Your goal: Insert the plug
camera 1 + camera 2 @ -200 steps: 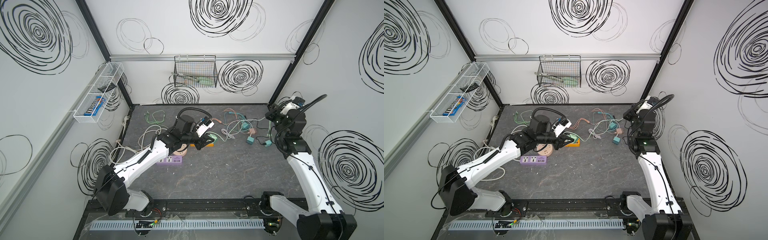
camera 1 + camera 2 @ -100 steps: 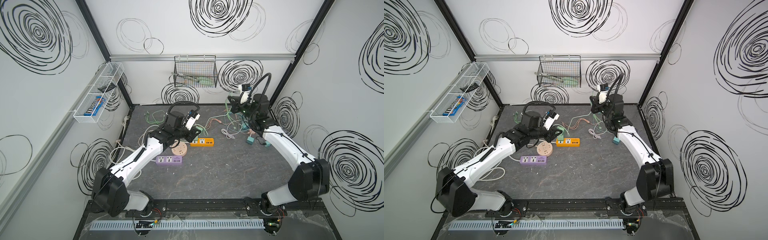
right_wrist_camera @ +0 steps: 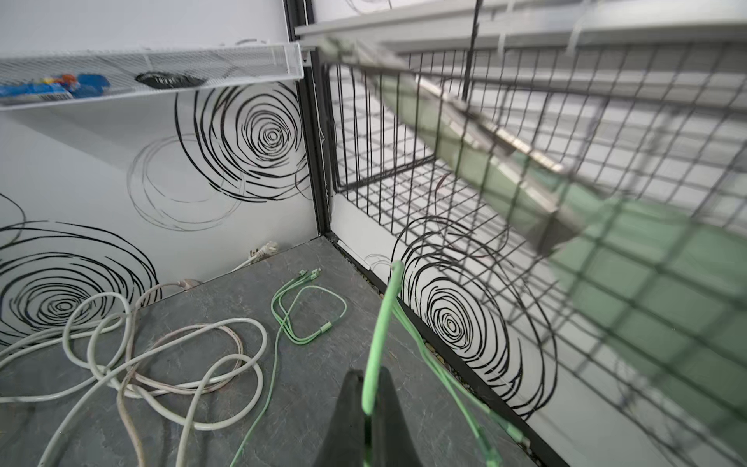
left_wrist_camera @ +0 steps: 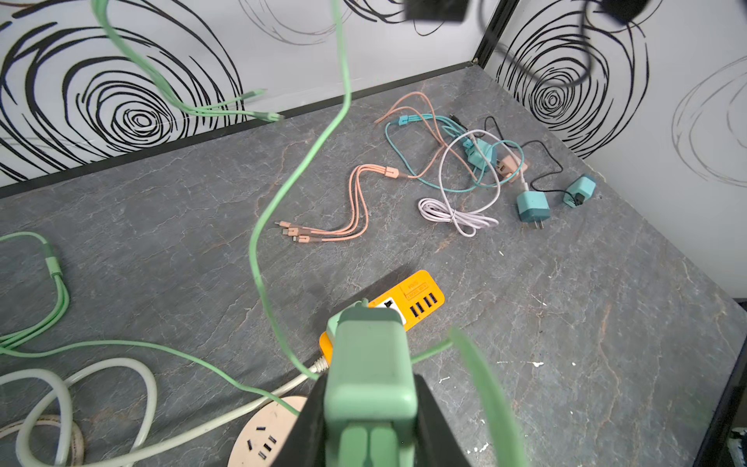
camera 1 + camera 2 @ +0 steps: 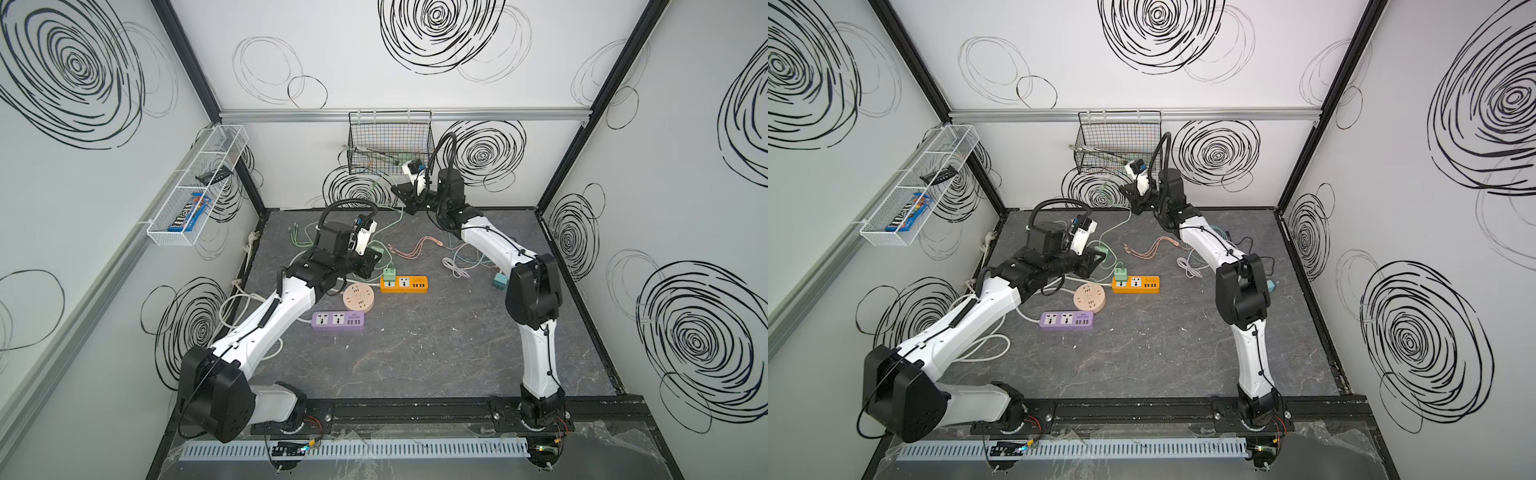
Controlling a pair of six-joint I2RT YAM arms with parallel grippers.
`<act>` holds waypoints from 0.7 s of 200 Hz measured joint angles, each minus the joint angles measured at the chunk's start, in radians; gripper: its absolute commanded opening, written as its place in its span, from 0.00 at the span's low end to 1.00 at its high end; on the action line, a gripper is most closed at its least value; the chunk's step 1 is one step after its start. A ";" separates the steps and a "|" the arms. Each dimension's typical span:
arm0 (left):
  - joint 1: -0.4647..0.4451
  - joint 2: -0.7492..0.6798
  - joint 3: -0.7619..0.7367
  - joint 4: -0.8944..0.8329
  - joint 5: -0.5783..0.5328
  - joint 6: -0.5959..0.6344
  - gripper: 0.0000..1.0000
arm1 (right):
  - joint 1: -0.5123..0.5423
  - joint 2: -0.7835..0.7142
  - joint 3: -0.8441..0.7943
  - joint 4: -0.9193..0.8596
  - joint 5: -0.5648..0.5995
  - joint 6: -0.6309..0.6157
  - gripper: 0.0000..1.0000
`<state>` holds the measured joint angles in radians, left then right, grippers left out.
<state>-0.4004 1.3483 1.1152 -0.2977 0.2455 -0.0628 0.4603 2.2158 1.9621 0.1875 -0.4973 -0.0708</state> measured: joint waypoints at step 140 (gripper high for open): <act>0.016 0.178 0.188 -0.124 0.017 -0.013 0.00 | -0.044 -0.283 -0.432 -0.140 0.274 -0.066 0.97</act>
<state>-0.3840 1.5265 1.3029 -0.4221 0.2626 -0.0757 0.4160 1.9331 1.5299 0.0475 -0.2237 -0.1364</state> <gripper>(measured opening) 0.291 0.975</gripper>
